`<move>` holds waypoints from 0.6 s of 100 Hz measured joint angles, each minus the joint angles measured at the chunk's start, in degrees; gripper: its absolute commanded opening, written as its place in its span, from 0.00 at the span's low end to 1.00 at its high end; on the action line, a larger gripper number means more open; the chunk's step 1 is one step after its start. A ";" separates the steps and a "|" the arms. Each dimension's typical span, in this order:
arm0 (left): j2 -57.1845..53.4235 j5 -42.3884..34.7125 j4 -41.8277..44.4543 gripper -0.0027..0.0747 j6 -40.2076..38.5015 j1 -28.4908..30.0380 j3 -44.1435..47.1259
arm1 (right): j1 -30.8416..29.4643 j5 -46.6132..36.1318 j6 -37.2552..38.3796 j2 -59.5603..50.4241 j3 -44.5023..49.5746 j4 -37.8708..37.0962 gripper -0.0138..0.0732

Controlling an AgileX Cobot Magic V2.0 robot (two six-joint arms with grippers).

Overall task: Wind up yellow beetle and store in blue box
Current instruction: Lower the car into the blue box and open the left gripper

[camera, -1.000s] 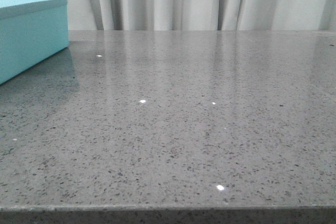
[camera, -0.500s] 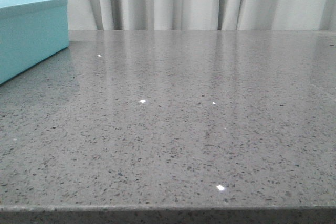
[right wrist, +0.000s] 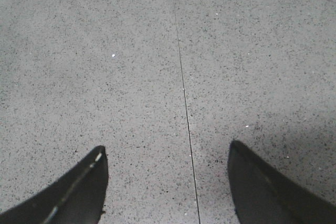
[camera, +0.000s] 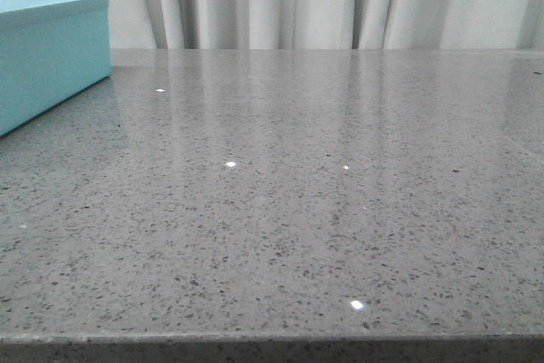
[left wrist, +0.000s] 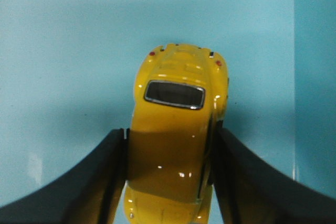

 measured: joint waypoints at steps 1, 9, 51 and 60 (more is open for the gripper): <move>0.11 0.00 0.00 0.41 0.00 0.00 0.00 | 0.00 0.00 0.00 0.00 0.00 0.00 0.72; 0.74 0.48 -0.46 0.51 0.00 0.00 0.00 | 0.00 0.00 0.00 0.00 0.00 0.00 0.72; 0.95 0.53 -1.59 0.70 0.00 0.00 0.00 | 0.00 0.00 0.00 0.00 0.00 0.00 0.72; 0.06 -0.20 -1.59 0.70 0.00 0.00 0.00 | 0.00 -0.24 -1.13 -0.25 0.00 0.00 0.72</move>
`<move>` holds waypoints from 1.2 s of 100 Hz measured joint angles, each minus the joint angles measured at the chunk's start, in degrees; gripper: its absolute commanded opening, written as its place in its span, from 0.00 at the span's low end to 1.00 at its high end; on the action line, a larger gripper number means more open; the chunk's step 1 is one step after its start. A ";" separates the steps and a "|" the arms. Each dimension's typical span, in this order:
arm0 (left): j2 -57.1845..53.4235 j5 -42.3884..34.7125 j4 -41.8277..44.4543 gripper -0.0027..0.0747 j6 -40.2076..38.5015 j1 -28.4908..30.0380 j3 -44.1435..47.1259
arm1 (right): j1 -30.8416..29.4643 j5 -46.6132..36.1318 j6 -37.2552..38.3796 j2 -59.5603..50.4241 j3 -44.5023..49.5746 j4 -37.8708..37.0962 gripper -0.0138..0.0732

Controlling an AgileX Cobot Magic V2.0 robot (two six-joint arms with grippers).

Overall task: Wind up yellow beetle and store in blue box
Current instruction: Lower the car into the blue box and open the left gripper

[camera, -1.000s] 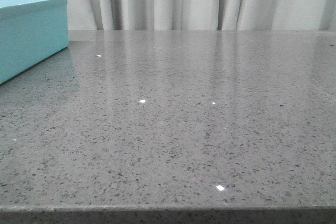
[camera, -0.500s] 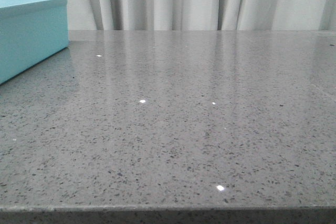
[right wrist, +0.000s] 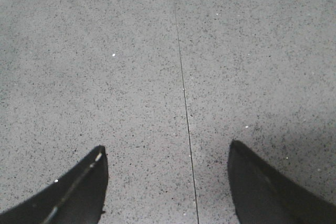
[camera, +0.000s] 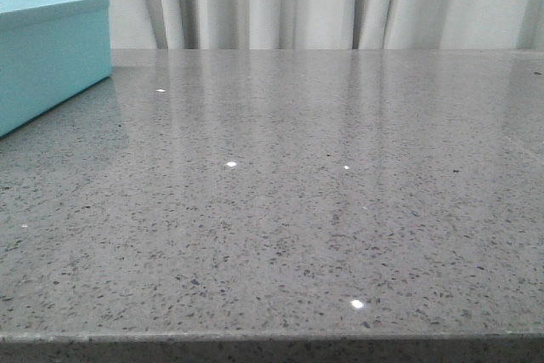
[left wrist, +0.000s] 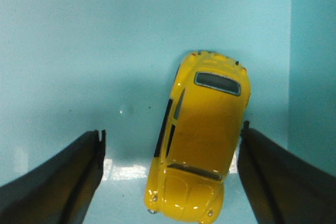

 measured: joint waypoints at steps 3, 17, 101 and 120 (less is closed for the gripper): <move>-0.52 -0.50 0.00 0.70 0.00 0.00 0.00 | 0.00 -0.26 -0.58 -0.13 0.00 0.00 0.72; -4.82 -3.18 -0.23 0.63 0.00 0.00 0.00 | 0.00 -2.10 -2.21 -3.21 0.00 -0.10 0.72; -45.34 -23.74 -5.40 0.01 2.52 0.00 32.38 | 0.00 -7.62 -3.43 -23.81 10.58 -12.42 0.08; -56.17 -30.03 -5.40 0.01 2.52 0.00 43.93 | 0.00 -12.52 -3.53 -29.26 17.94 -12.42 0.08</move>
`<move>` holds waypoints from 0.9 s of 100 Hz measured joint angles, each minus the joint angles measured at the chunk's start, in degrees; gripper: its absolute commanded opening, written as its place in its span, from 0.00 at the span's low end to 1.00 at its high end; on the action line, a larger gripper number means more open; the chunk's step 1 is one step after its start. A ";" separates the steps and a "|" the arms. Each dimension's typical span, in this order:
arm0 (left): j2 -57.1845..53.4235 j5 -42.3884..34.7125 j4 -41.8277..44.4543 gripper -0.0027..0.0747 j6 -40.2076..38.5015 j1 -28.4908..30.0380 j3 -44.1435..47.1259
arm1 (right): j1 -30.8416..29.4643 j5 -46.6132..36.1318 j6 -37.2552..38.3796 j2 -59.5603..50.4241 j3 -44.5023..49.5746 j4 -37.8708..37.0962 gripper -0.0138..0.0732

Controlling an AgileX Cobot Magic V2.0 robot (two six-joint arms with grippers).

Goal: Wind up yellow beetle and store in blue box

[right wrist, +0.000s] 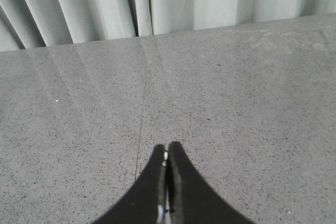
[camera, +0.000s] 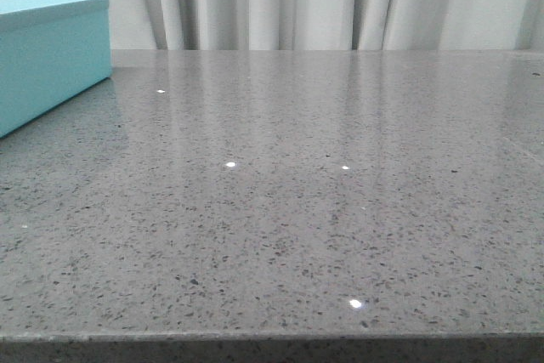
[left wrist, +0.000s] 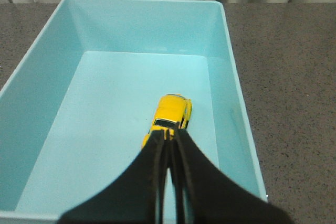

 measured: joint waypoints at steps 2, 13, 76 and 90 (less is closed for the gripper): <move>-0.73 -0.47 0.00 0.01 0.00 0.00 1.30 | 0.00 -0.79 0.00 -0.63 0.85 0.00 0.08; -6.68 -4.25 0.00 0.01 0.00 0.00 7.77 | 0.00 -5.38 0.00 -3.92 5.15 0.00 0.08; -21.23 -8.06 -0.04 0.01 0.00 0.00 22.29 | 0.00 -11.94 0.00 -14.69 16.00 -0.48 0.08; -21.23 -8.42 -0.04 0.01 0.00 0.00 22.29 | 0.00 -12.04 0.00 -14.69 16.00 -0.57 0.08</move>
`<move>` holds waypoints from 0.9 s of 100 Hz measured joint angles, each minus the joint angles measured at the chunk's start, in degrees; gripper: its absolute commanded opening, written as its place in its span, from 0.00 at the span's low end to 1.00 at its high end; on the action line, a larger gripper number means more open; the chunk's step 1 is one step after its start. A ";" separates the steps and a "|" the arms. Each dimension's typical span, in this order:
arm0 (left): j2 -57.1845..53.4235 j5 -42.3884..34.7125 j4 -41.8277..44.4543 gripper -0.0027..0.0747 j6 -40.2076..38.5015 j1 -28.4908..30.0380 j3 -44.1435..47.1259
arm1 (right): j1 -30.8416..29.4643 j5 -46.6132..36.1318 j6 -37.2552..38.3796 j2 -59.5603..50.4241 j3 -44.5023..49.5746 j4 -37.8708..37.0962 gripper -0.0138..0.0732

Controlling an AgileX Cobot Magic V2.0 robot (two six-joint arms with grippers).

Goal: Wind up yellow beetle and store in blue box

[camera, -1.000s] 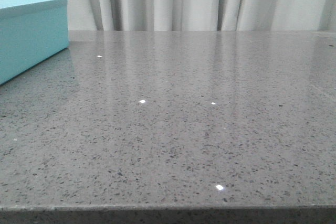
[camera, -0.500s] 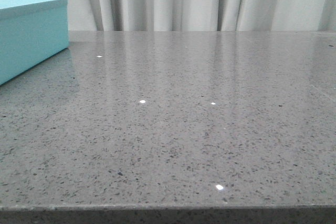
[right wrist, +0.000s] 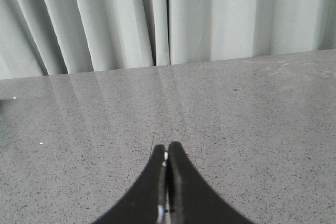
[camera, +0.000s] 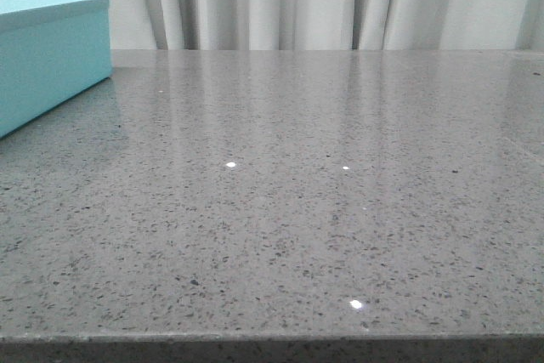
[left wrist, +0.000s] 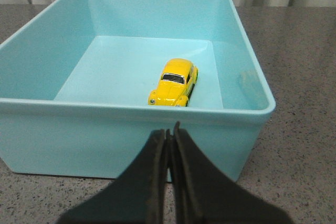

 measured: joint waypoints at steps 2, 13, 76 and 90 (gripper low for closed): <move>0.00 0.00 0.00 0.01 0.00 0.00 0.00 | 0.00 0.00 0.00 0.00 0.00 0.00 0.08; 0.00 -0.02 0.00 0.01 0.00 0.00 0.00 | 0.00 0.00 0.00 0.00 0.00 0.00 0.08; -7.23 -0.63 0.00 0.01 0.00 0.00 6.48 | 0.00 -0.02 0.00 0.00 0.00 0.00 0.08; -11.97 -4.23 2.83 0.01 0.00 -0.19 11.45 | 0.00 -0.02 0.00 0.00 0.00 0.00 0.08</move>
